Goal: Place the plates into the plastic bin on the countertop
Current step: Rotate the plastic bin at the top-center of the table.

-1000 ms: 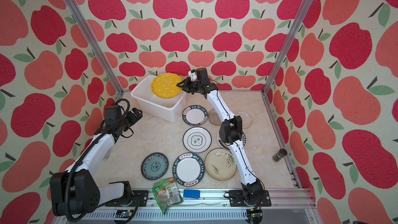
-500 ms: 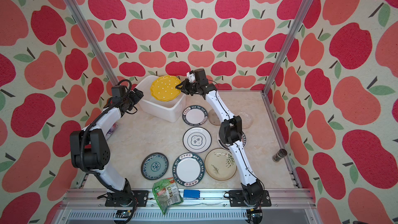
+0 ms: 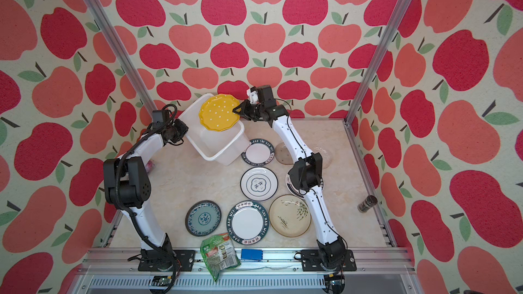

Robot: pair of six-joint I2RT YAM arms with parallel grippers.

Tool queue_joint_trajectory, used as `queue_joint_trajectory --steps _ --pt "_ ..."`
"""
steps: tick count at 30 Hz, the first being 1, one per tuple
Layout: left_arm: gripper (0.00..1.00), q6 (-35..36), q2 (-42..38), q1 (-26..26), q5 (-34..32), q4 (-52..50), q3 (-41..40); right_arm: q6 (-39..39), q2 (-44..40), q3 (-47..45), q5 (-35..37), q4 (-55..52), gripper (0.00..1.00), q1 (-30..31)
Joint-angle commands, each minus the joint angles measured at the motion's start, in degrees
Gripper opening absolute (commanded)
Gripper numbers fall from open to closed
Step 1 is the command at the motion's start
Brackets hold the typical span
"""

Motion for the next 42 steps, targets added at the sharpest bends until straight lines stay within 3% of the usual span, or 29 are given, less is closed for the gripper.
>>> queue_joint_trajectory --steps 1,4,9,18,24,32,39,42 --pt "0.14 2.21 -4.25 -0.29 0.88 -2.82 -1.92 -1.85 -4.82 2.67 -0.67 3.41 0.00 1.14" --pt "0.07 2.54 -6.34 -0.25 0.69 -3.49 -3.36 -2.09 -4.48 2.71 -0.44 3.45 0.00 2.06" --pt "0.06 4.08 -8.34 -0.54 -0.26 -6.24 -2.69 -3.06 -3.63 4.64 -0.53 1.80 0.00 3.09" --pt "0.15 5.12 -8.94 -2.39 -3.11 -12.50 -0.80 -10.29 -4.28 5.10 4.43 -6.44 0.00 5.03" --pt "0.19 -0.73 -10.59 -3.08 -1.08 -7.13 -6.82 -14.97 -4.38 5.21 9.33 -10.83 0.00 5.93" --pt "0.37 -3.25 -16.46 -4.51 -4.14 -3.52 -13.26 -18.72 -3.16 5.47 13.61 -12.50 0.00 6.78" --pt "0.36 -2.80 -19.41 -5.71 -5.99 -2.99 -16.28 -19.97 -2.00 6.31 14.61 -12.35 0.00 7.05" --pt "0.30 -2.37 -19.53 -6.39 -7.01 -3.43 -16.43 -20.85 -2.85 6.32 15.03 -12.21 0.00 7.40"
